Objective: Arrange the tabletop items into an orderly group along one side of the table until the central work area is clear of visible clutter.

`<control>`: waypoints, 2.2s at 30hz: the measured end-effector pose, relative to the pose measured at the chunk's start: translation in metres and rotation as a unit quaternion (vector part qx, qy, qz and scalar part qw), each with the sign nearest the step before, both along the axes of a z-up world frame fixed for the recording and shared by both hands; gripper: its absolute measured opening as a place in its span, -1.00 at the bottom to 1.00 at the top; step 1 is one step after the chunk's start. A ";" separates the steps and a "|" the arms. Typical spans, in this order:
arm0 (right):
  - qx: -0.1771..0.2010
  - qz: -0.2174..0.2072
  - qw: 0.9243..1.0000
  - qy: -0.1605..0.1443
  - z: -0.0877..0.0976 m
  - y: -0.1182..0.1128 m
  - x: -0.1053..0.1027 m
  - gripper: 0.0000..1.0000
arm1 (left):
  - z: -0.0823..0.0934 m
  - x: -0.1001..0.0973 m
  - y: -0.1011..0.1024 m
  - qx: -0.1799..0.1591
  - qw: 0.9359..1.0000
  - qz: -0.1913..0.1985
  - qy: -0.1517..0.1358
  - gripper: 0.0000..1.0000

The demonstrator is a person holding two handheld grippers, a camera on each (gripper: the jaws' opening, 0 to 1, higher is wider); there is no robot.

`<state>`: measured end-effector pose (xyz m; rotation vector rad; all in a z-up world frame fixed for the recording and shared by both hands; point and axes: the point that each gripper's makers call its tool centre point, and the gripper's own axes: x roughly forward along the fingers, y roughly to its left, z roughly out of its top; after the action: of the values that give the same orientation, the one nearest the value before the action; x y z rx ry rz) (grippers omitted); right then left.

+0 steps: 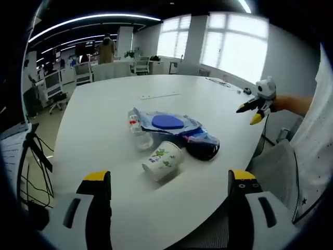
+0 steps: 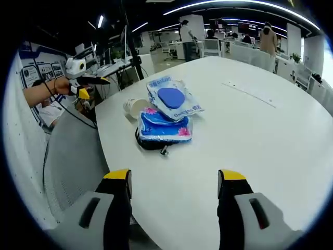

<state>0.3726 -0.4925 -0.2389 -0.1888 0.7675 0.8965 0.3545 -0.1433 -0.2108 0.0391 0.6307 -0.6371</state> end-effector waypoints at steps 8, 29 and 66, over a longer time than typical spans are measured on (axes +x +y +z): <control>0.001 0.002 1.000 0.002 -0.001 0.003 -0.001 0.33 | 0.000 0.000 -0.002 -0.002 1.000 0.000 -0.001 0.92; -0.004 -0.001 1.000 0.007 -0.003 0.000 -0.005 0.32 | -0.003 -0.003 -0.004 -0.012 1.000 0.005 0.002 0.89; -0.006 0.011 1.000 0.002 0.003 0.005 0.000 0.31 | 0.004 0.001 -0.003 -0.013 1.000 0.001 -0.005 0.88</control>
<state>0.3723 -0.4872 -0.2364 -0.2052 0.7763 0.9139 0.3556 -0.1459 -0.2066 0.0167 0.6124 -0.6425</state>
